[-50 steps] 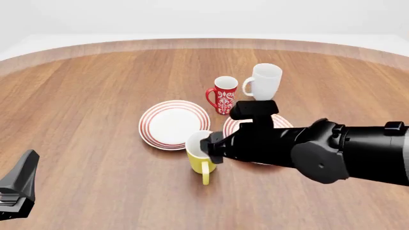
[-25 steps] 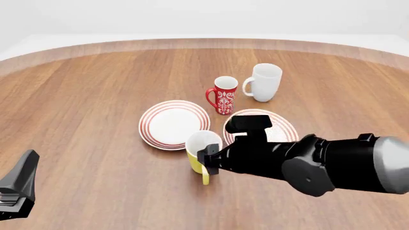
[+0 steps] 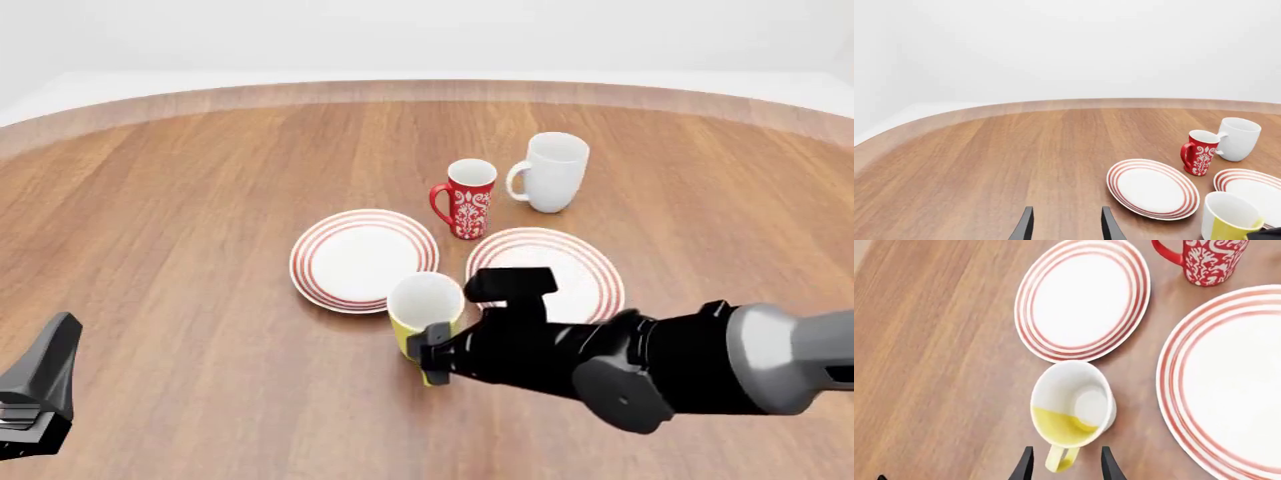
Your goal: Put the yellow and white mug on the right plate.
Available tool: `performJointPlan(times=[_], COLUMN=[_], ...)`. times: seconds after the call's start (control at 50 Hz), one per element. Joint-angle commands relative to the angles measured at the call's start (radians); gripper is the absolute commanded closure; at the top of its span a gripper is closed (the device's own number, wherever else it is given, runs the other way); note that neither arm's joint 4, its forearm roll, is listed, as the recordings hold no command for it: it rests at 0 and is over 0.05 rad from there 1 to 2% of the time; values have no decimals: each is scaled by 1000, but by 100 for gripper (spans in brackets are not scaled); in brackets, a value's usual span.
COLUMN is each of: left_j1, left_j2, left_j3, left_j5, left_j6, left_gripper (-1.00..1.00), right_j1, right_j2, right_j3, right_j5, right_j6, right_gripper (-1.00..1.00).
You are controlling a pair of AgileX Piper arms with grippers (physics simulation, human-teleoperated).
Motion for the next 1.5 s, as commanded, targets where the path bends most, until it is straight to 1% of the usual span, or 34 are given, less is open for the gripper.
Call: performJointPlan(times=[0.02,0.42,0.84,0.86,1.1,1.5], left_j1=[0,0,0,0,0,0], left_j2=[0,0,0,0,0,0], left_j3=[0,0,0,0,0,0], left_j5=[0,0,0,0,0,0], left_j6=[0,0,0,0,0,0], left_gripper=[-100,-100,-100,-100,-100,-100], right_j1=[7,30,45,41,25,-17], right_j2=[31,98,109,103,71,-21], right_j3=[6,28,41,41,45,39], right_j5=[-36,-122,-153,-149,-130,-44], right_j6=[13,53,71,63,42,-16], right_gripper=[-100,-100,-100,100,100,100])
